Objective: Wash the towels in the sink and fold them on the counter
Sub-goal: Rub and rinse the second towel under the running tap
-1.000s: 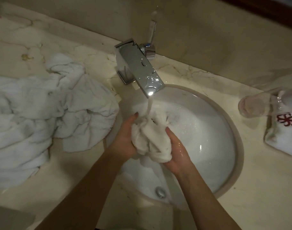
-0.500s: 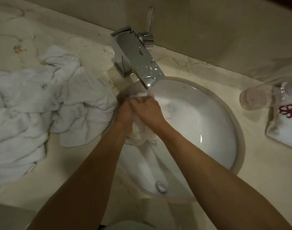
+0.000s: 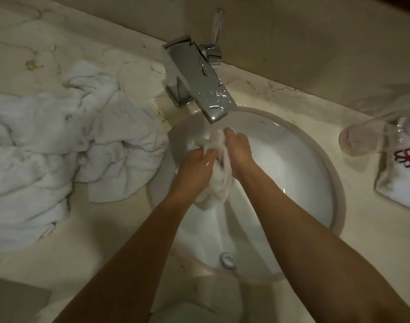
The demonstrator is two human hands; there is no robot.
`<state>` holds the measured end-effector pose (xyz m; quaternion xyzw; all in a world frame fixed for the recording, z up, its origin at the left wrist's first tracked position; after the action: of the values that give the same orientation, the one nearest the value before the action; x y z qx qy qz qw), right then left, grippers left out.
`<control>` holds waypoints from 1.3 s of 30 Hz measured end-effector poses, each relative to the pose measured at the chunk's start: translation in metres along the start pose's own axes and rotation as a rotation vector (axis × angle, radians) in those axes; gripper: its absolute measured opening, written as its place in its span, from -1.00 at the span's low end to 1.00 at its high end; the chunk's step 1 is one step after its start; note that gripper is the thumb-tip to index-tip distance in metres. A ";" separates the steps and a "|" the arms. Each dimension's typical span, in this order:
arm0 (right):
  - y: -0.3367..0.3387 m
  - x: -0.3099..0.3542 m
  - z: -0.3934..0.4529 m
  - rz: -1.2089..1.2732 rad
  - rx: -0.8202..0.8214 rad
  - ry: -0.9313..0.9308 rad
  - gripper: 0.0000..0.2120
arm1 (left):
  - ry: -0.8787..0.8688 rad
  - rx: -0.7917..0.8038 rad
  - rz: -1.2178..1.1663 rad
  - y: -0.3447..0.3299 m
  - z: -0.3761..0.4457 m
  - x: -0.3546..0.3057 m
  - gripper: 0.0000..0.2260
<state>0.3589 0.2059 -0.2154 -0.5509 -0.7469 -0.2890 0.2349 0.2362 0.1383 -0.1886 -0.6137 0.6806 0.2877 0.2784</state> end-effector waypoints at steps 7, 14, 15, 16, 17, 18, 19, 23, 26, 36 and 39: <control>-0.004 -0.080 -0.073 1.025 0.441 -0.205 -0.45 | 0.224 0.032 -0.629 0.027 -0.018 0.073 -0.72; -0.014 -0.076 -0.087 0.992 0.492 -0.155 -0.45 | 0.236 0.189 -0.894 -0.018 -0.005 0.039 -0.60; -0.015 -0.071 -0.084 0.790 0.442 -0.151 -0.45 | 0.261 0.106 -0.818 -0.015 0.003 0.034 -0.60; -0.013 -0.061 -0.081 0.521 0.355 -0.120 -0.50 | 0.246 0.035 -0.727 -0.011 0.013 0.028 -0.61; -0.012 -0.050 -0.074 0.265 0.264 -0.068 -0.57 | 0.210 -0.037 -0.617 -0.005 0.020 0.025 -0.64; -0.011 -0.037 -0.066 0.062 0.184 0.008 -0.59 | 0.160 -0.058 -0.454 -0.004 0.023 0.012 -0.68; -0.009 -0.025 -0.058 -0.050 0.103 0.058 -0.57 | 0.131 -0.062 -0.275 -0.006 0.022 0.002 -0.69; -0.014 -0.009 -0.030 -0.004 0.017 0.041 -0.48 | 0.028 -0.119 0.024 -0.008 0.013 -0.016 -0.69; -0.037 0.005 -0.038 -0.164 0.035 0.153 -0.48 | 0.024 -0.294 0.047 0.024 0.010 -0.021 -0.75; -0.009 0.001 -0.056 0.195 0.107 0.260 -0.81 | 0.002 -0.217 0.324 0.034 -0.002 0.000 -0.82; 0.009 -0.030 -0.051 -0.032 0.007 0.300 -0.69 | -0.098 -0.048 0.375 0.012 0.000 0.012 -0.41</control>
<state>0.3774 0.1519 -0.1977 -0.4888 -0.7131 -0.3691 0.3410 0.2228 0.1309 -0.1969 -0.4678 0.7616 0.3801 0.2381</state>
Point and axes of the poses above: each hand's wrist, its own z-axis towards the middle knuckle, its own y-axis out of the back of the hand, x = y × z, the point moved 8 cm from there along z, towards the middle knuckle, and after that the axes turned 12 degrees about x, right-handed, at the moved point
